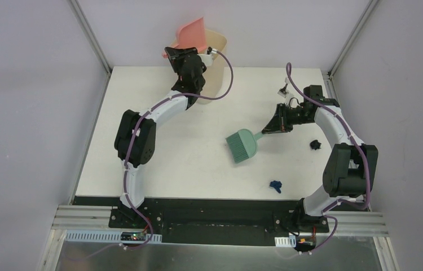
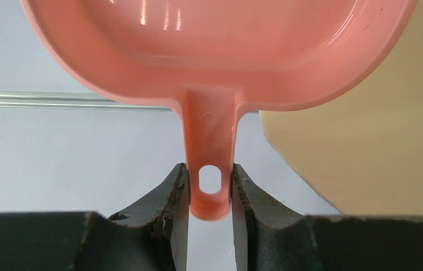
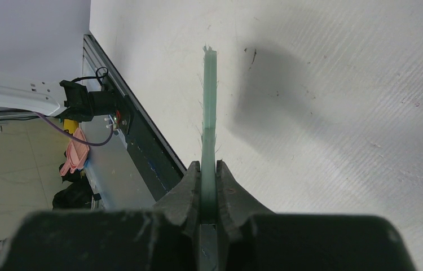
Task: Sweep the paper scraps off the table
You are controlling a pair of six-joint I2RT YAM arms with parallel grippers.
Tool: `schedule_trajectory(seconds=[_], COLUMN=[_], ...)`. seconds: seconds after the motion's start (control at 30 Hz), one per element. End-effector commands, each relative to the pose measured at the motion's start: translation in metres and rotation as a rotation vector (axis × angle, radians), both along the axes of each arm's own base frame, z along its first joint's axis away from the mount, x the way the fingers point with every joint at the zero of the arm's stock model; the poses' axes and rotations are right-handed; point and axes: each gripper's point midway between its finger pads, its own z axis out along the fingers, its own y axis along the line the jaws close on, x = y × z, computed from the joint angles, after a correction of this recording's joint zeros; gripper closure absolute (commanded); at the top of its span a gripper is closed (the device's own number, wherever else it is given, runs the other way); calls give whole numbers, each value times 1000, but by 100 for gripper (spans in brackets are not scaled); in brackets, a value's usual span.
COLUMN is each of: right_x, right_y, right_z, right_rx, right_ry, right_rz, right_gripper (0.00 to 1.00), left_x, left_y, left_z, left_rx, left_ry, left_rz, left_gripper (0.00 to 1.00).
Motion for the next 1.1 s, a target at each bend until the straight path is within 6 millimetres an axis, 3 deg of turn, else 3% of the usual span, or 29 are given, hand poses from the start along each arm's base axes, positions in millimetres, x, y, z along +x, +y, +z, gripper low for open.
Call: schedule_trajectory(seconds=[0.0,0.33,0.6,0.7,0.87,1.07], right_x=[6,6,6,8,7,9], right_y=[4,3,2,-4,-4,-5], right_z=[19,24,24,27,34,46], right_rx=[35,26,17,17,11,6], right_ry=[-75,-97,-100,-107,-142,-166], right_rz=[25,15,8,-13,-19,-29], right_gripper=[100,100,100,100,100,100], left_x=[-9,-37,-51,-60,-94,-157], left_y=[4,20,19,7,-10,-35], left_z=[26,26,14,8,1,-5], left_rx=[-104,-756,-1000,-1077,-1204,-1378], left_ry=[-102,-46,21,91,219,333], left_rz=[5,-65,-112,-153,-207,-325], left_gripper=[91,90,88,89,89,86])
